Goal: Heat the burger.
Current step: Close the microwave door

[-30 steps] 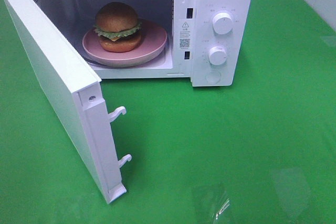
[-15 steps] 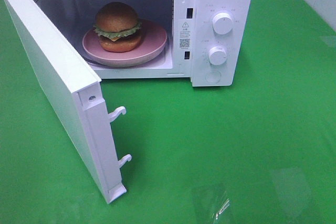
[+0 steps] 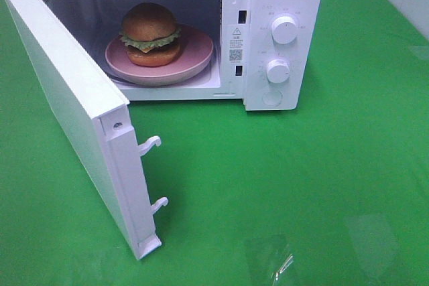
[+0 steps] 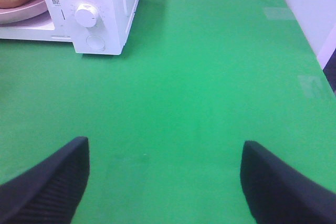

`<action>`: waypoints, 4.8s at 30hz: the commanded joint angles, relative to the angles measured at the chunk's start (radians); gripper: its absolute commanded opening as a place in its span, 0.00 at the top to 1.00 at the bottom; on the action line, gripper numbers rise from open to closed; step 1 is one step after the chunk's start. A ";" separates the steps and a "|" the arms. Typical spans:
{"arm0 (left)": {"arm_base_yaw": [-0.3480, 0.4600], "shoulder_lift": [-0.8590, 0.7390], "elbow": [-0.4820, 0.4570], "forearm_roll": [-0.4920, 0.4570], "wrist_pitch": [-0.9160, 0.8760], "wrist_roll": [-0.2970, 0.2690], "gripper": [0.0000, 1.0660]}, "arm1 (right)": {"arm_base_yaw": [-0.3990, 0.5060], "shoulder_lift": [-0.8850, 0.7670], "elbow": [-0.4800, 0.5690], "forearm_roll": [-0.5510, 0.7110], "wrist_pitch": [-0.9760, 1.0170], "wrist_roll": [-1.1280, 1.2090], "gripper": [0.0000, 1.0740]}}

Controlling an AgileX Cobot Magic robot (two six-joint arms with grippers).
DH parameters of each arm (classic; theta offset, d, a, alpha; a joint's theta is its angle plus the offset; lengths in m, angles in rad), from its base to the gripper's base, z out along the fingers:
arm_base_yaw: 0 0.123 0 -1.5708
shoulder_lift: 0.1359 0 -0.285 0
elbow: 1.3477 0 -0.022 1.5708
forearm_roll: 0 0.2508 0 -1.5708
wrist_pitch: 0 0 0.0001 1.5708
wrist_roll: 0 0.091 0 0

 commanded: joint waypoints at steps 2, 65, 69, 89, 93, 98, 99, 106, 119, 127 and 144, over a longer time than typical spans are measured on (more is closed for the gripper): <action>-0.004 0.047 -0.018 -0.013 -0.121 -0.006 0.27 | -0.003 -0.028 0.002 0.001 -0.009 -0.012 0.29; -0.004 1.420 0.213 0.465 -2.023 -0.299 1.00 | -0.003 -0.028 0.002 -0.001 -0.009 -0.012 0.29; -0.004 1.469 0.153 0.524 -2.020 -0.349 1.00 | -0.003 -0.028 0.002 -0.001 -0.009 -0.012 0.29; -0.127 1.602 0.062 0.519 -1.984 -0.337 1.00 | -0.003 -0.028 0.002 -0.001 -0.009 -0.010 0.29; -0.163 1.621 0.036 0.477 -1.983 -0.337 1.00 | -0.003 -0.028 0.002 -0.001 -0.009 -0.010 0.29; -0.225 1.654 0.000 0.410 -1.979 -0.335 1.00 | -0.003 -0.028 0.002 -0.001 -0.009 -0.010 0.29; -0.225 1.654 0.000 0.410 -1.979 -0.335 1.00 | -0.003 -0.028 0.002 -0.001 -0.009 -0.010 0.29; -0.309 1.712 -0.068 0.336 -1.969 -0.287 1.00 | -0.003 -0.028 0.002 -0.001 -0.009 -0.010 0.29; -0.417 1.818 -0.239 0.179 -1.920 -0.231 1.00 | -0.003 -0.028 0.002 -0.001 -0.009 -0.010 0.29; -0.468 1.880 -0.346 0.119 -1.892 -0.230 1.00 | -0.003 -0.028 0.002 -0.001 -0.009 -0.010 0.29; -0.521 1.982 -0.533 0.089 -1.842 -0.231 1.00 | -0.003 -0.028 0.002 -0.001 -0.009 -0.010 0.29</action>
